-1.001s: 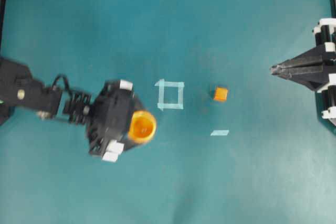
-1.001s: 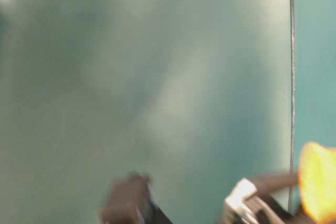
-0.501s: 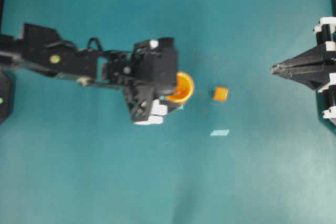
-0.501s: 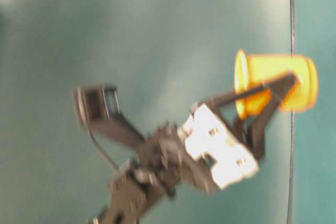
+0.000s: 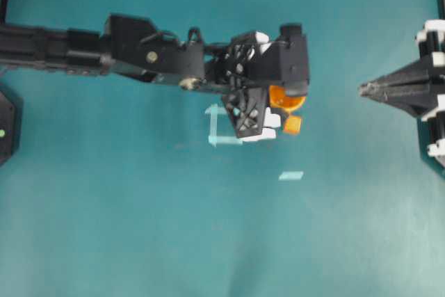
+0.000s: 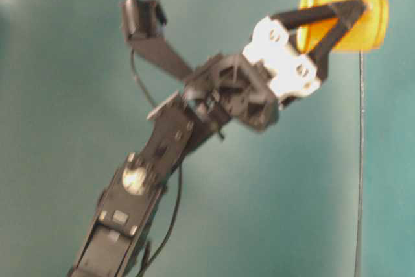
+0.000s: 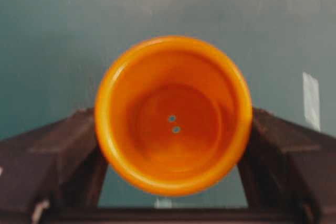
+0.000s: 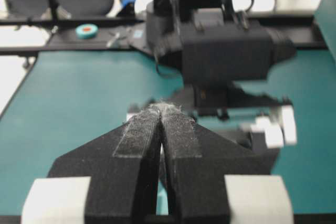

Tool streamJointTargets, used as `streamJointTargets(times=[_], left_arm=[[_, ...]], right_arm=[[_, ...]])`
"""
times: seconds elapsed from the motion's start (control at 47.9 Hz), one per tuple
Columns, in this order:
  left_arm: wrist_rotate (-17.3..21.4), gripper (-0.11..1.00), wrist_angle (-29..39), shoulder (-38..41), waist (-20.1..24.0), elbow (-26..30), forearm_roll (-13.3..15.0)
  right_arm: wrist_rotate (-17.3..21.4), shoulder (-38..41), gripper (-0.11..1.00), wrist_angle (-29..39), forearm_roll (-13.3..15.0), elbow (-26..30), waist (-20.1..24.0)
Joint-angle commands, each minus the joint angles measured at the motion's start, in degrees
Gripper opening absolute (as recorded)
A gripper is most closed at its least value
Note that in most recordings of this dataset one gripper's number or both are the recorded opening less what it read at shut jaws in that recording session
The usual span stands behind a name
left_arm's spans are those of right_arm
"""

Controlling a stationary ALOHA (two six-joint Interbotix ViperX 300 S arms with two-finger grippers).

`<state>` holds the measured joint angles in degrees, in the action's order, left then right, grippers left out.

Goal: Move the cup toward the block with left arm.

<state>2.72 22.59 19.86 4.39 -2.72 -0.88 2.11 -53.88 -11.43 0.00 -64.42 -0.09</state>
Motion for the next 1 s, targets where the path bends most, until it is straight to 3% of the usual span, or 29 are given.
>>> streamJointTargets(times=[0.0,0.396,0.981], left_arm=[[0.09,0.67,-0.18,0.53,-0.09,3.6,-0.18],[-0.09,0.67,-0.44,4.57,-0.44,9.23,-0.09],[-1.14,0.67,-0.26,4.57,-1.58,8.61,-0.09]], right_arm=[[-0.09,-0.09,0.0,-0.18,0.09,1.85,-0.18],[-0.09,-0.18,0.0,0.62,0.0,2.11,-0.09],[-0.09,-0.18,0.0,0.7,0.09,2.2,-0.09]])
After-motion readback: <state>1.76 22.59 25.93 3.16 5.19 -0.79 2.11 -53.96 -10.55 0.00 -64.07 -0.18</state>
